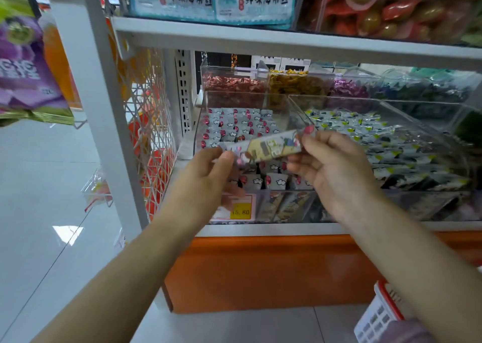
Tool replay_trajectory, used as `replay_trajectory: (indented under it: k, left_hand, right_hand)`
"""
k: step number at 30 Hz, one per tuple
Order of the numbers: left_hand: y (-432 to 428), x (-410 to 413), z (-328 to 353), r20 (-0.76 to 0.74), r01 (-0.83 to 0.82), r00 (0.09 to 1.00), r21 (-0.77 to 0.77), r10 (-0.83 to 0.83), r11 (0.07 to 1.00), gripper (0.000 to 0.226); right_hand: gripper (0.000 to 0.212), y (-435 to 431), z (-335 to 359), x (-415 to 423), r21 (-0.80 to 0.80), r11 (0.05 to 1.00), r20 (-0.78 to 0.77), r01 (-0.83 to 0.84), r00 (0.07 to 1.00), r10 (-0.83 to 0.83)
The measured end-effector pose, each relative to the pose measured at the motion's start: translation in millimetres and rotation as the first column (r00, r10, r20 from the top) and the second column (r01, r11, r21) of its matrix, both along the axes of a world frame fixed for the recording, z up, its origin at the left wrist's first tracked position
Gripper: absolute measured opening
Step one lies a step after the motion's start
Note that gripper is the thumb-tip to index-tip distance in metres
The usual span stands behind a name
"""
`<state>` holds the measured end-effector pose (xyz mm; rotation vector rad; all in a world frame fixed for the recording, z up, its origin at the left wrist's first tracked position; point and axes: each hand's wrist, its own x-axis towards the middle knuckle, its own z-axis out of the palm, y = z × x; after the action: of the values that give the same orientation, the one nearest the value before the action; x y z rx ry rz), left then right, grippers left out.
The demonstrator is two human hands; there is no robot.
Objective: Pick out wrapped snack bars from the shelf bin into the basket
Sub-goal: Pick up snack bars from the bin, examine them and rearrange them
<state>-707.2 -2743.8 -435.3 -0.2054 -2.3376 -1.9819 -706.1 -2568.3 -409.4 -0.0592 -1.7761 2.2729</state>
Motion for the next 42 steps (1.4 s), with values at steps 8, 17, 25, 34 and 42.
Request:
replay_trajectory:
  k: [8, 17, 25, 34, 42]
  left_hand:
    - [5.8, 3.4, 5.3, 0.190, 0.061, 0.972, 0.363, -0.138, 0.930, 0.030]
    - [6.3, -0.9, 7.1, 0.193, 0.122, 0.944, 0.546, -0.266, 0.829, 0.024]
    - [5.7, -1.9, 2.9, 0.130, 0.166, 0.963, 0.400, -0.235, 0.901, 0.018]
    - [10.2, 0.9, -0.1, -0.013, 0.142, 0.990, 0.152, -0.142, 0.978, 0.033]
    - [11.2, 3.5, 1.5, 0.002, 0.126, 0.992, 0.197, -0.129, 0.972, 0.044]
  right_hand:
    - [0.015, 16.7, -18.0, 22.3, -0.196, 0.965, 0.009, -0.172, 0.984, 0.177]
    - [0.021, 25.7, -17.4, 19.9, -0.263, 0.948, 0.031, -0.176, 0.981, 0.191]
    - [0.021, 27.4, -20.4, 16.6, -0.266, 0.956, 0.074, -0.125, 0.986, 0.150]
    - [0.010, 31.1, -21.2, 16.5, -0.128, 0.987, 0.093, -0.098, 0.990, 0.110]
    - [0.035, 27.3, -26.4, 18.3, 0.274, 0.947, 0.034, -0.170, 0.985, 0.167]
